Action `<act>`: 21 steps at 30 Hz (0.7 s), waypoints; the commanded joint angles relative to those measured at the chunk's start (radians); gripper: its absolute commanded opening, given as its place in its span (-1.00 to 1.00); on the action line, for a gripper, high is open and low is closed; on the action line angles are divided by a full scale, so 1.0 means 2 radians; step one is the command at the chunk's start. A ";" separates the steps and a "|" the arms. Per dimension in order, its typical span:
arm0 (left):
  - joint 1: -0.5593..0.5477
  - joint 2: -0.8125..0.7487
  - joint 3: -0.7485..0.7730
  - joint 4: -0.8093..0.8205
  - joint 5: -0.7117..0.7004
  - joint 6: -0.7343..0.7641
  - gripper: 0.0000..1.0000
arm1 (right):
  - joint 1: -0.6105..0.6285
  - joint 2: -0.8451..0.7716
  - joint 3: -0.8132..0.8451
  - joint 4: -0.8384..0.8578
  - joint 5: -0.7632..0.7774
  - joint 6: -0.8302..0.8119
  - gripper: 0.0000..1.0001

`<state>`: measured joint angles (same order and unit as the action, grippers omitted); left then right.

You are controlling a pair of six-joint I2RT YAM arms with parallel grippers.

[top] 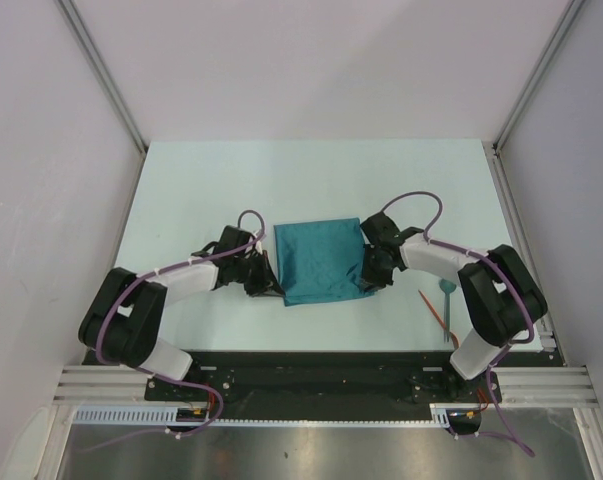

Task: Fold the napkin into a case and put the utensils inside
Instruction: Smooth out the square-folded napkin at the center of the board.

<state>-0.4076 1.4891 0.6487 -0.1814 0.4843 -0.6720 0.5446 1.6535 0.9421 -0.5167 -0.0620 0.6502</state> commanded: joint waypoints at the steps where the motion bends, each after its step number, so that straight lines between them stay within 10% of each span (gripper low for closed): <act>1: 0.004 -0.021 -0.004 0.007 0.012 0.003 -1.00 | 0.005 0.009 0.014 -0.010 0.028 0.001 -0.70; 21: -0.010 -0.023 -0.001 0.019 0.034 -0.021 -1.00 | -0.022 -0.020 0.050 -0.060 0.036 -0.068 -1.00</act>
<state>-0.4137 1.4578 0.6487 -0.1642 0.5358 -0.6930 0.5110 1.6413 1.0508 -0.6182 -0.0193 0.5461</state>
